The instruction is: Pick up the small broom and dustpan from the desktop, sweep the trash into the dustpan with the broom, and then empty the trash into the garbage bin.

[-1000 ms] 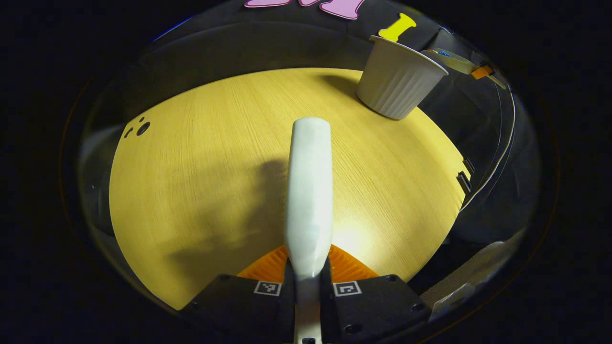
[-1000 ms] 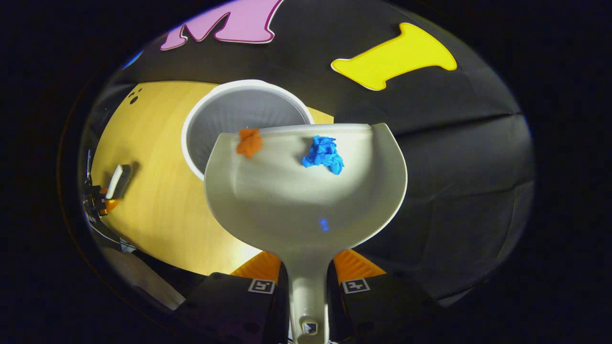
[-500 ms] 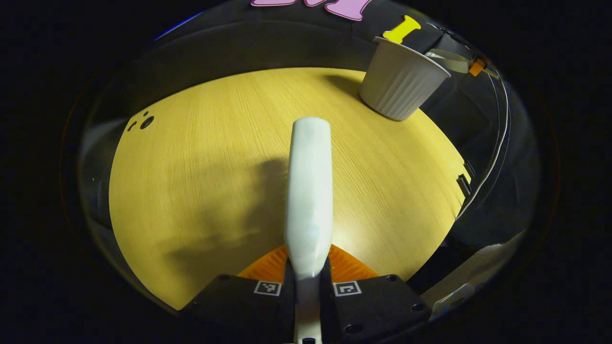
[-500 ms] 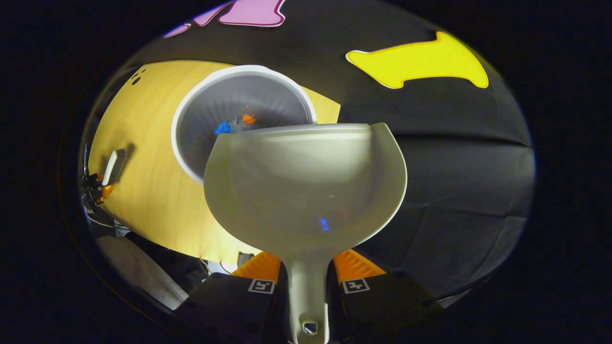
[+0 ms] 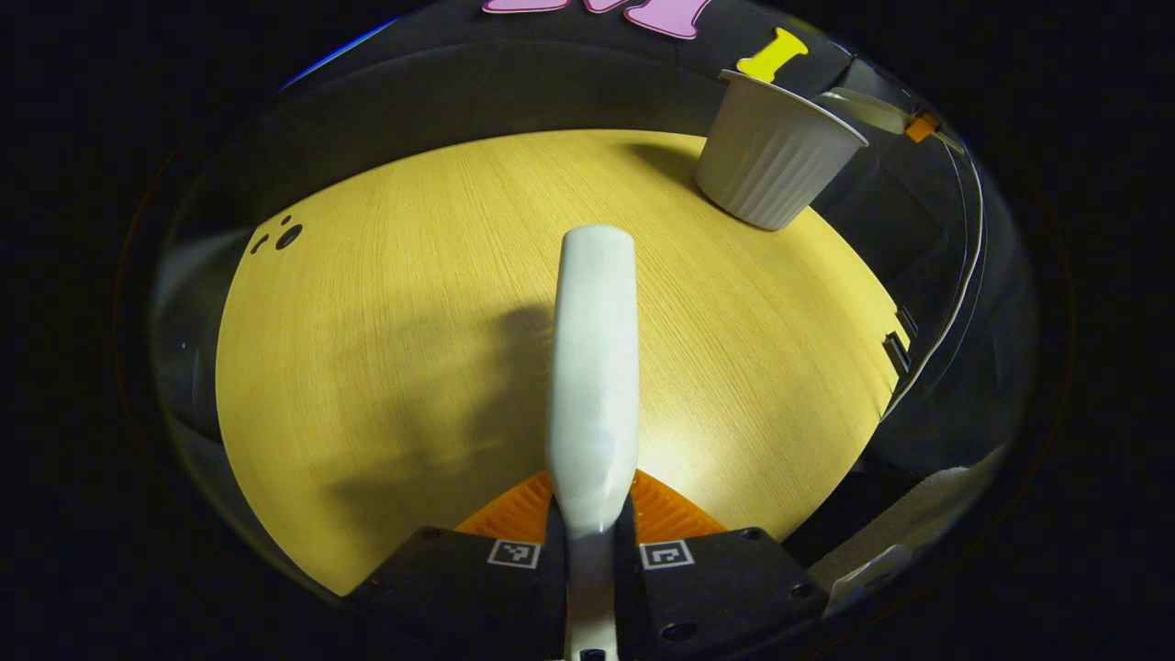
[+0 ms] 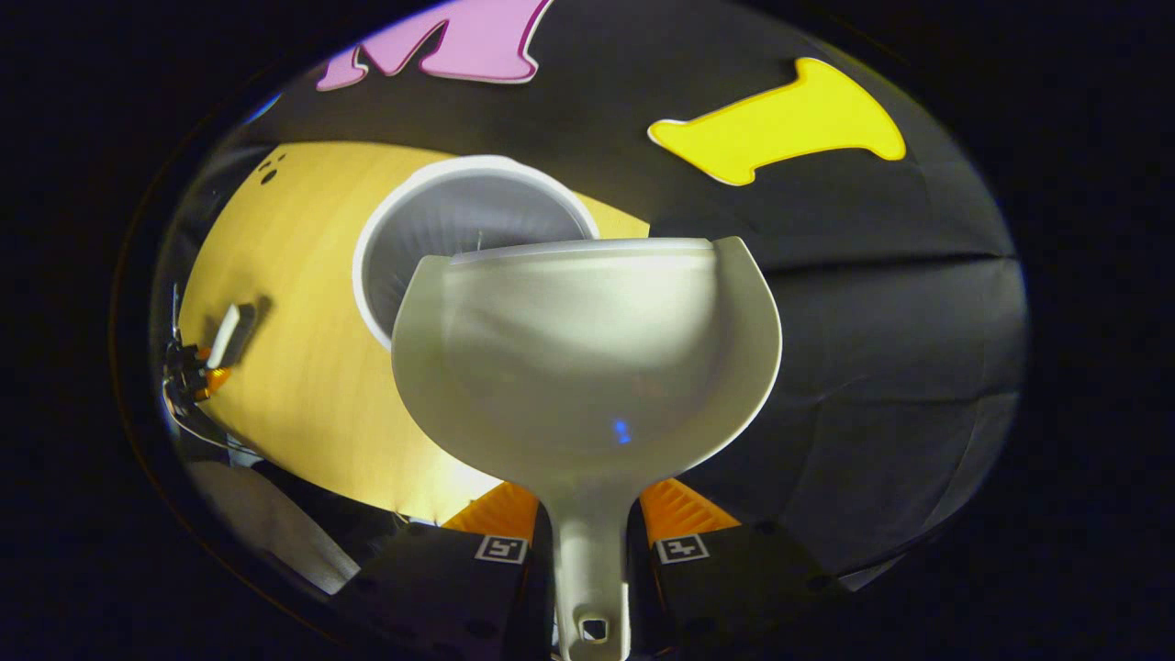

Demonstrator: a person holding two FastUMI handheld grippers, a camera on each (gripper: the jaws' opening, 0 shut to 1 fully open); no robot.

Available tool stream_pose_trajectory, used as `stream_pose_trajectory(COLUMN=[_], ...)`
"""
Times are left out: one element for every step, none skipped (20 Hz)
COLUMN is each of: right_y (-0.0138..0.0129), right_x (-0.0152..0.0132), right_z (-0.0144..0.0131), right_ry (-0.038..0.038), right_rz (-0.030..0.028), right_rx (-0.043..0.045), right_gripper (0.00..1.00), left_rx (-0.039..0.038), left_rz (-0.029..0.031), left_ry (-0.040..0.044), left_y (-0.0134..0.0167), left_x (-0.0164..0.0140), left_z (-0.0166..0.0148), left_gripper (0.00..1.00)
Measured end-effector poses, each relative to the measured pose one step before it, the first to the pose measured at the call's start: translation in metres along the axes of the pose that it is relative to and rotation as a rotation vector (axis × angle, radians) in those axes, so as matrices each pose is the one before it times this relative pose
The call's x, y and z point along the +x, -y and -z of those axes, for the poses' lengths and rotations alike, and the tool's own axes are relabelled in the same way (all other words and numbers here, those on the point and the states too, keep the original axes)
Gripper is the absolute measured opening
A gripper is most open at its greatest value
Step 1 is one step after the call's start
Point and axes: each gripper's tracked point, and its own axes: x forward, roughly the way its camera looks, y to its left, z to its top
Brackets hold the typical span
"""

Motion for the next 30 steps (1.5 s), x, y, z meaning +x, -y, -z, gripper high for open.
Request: stream_pose_trajectory(right_y=[-0.00525,-0.00367,-0.0044,-0.0026,-0.00472,-0.00504,-0.00667,-0.00751,-0.00903,-0.01124,-0.01103,-0.01477,-0.01476,-0.01336,-0.01547,-0.01653,-0.01472,-0.01492,-0.01345,-0.01328,-0.01319,-0.01215,-0.01129,-0.00728,-0.00601,-0.00265,-0.00104,-0.00188,-0.00179,-0.00275], right_x=[-0.00458,-0.00768,-0.00909,-0.00819,-0.00968,-0.00975,-0.009,-0.00942,-0.00835,-0.00454,-0.00356,-0.00131,0.00033,0.00126,0.00415,0.00754,0.00784,0.0088,0.01034,0.0116,0.01227,0.01209,0.01364,0.01645,0.0182,0.01589,0.01662,0.017,0.01676,0.01532], right_z=[-0.00214,-0.0003,0.00033,-0.00105,0.00061,0.00232,0.0014,0.00395,0.00468,0.00714,0.0061,0.00822,0.00785,0.00997,0.00992,0.00943,0.00913,0.01068,0.01002,0.01009,0.00915,0.00974,0.01076,0.01185,0.00894,0.01021,0.00972,0.00833,0.00576,0.00448], right_ry=[0.04253,0.03872,0.03855,0.03698,0.03387,0.02924,0.0271,0.01897,0.01654,0.00902,0.00813,0.00505,0.00034,-0.00063,-0.00639,-0.00867,-0.0087,-0.01504,-0.01124,-0.00963,-0.00957,-0.01489,-0.01576,-0.0135,-0.00888,-0.01953,-0.01706,-0.01296,-0.01004,-0.00085], right_rz=[-0.02645,-0.02039,-0.01905,-0.01612,-0.01426,-0.01565,-0.01324,-0.01303,-0.01319,-0.01431,-0.01426,-0.02149,-0.02093,-0.0234,-0.02512,-0.02589,-0.02298,-0.0201,-0.01553,-0.01769,-0.02055,-0.01894,-0.01393,-0.01389,-0.00258,-0.00252,0.00767,0.00563,0.00474,0.00321], right_rx=[0.03425,0.02862,0.02423,0.01827,0.01284,0.00797,0.00491,-0.00063,-0.00613,-0.0087,-0.00854,-0.00792,-0.0038,-0.00455,-0.00359,-0.00186,0.00152,0.00042,-0.00171,0.00015,-0.00142,0.00538,0.00558,-0.00441,0.00452,0.00434,0.01182,0.00872,0.00729,0.00512], right_gripper=[0.36,0.36,0.36,0.36,0.36,0.36,0.36,0.36,0.36,0.36,0.32,0.36,0.36,0.36,0.36,0.36,0.36,0.36,0.36,0.36,0.36,0.36,0.36,0.36,0.36,0.39,0.36,0.36,0.36,0.39], left_rx=[-0.00222,-0.00232,-0.00081,0.00135,0.00154,0.00071,-0.00035,-0.00076,-0.0008,-0.00056,0.00042,0.0008,0.00096,-0.00099,-0.00243,-0.00312,-0.00314,-0.0022,-0.00063,0.00087,0.00019,-0.0016,-0.00337,-0.00315,-0.00312,-0.00424,-0.00498,-0.00415,-0.00336,-0.00295], left_rz=[-0.00122,0.00038,-0.00164,-0.00263,-0.00319,-0.00323,-0.00174,-0.00272,-0.00305,-0.00267,-0.00349,-0.0041,-0.00407,-0.00483,-0.00481,-0.00561,-0.00623,-0.00492,-0.00609,-0.0055,-0.00442,-0.00392,-0.00363,-0.00431,-0.00545,-0.00415,-0.00295,-0.0034,-0.00301,-0.00112], left_ry=[0.00094,0.00092,0.00139,0.00009,0.0003,-0.00003,0.00057,0.00106,0.00061,-0.00019,-0.00099,-0.00076,-0.00024,0.00074,0.00198,0.00171,0.00069,-0.00022,-0.00188,-0.00015,-0.00186,-0.0013,-0.00075,0.00051,0.00106,0.00081,0.00098,0.002,0.00299,0.0025], left_y=[0.00013,0.00028,-0.00013,-0.00031,-0.00096,-0.00053,-0.00005,-0.00016,-0.00005,-0.00013,-0.00019,-0.00049,-0.00063,-0.00049,-0.0004,-0.00041,-0.00059,-0.00026,-0.00037,-0.00117,-0.00068,-0.00005,0.00059,-0.00021,0.00022,-0.0005,0.0003,-0.00061,-0.00085,-0.00054], left_x=[-0.00021,-0.00059,-0.00002,-0.00017,-0.00028,-0.0005,-0.00021,0.00011,0.0005,0.00024,0.00004,-0.00096,0.00011,-0.00093,-0.00043,-0.00038,-0.00045,-0.00049,-0.00017,-0.00024,0.00024,0.00008,0.00045,0.0,0.0011,-0.0006,-0.00044,-0.00084,0.00197,0.00129], left_z=[-0.00108,-0.00002,-0.00092,0.00048,0.00011,-0.00083,-0.00064,0.00041,-0.00049,0.0004,-0.00034,0.00005,-0.0009,0.00007,-0.00184,-0.0001,-0.00047,-0.00112,-0.00064,-0.0001,-0.00079,0.00063,-0.00063,0.00239,-0.00113,-0.00067,-0.00151,-0.00208,0.00196,-0.00047], left_gripper=[0.25,0.25,0.25,0.25,0.25,0.25,0.25,0.25,0.25,0.25,0.25,0.25,0.25,0.25,0.25,0.25,0.25,0.25,0.25,0.25,0.25,0.25,0.25,0.25,0.25,0.25,0.25,0.25,0.25,0.25])
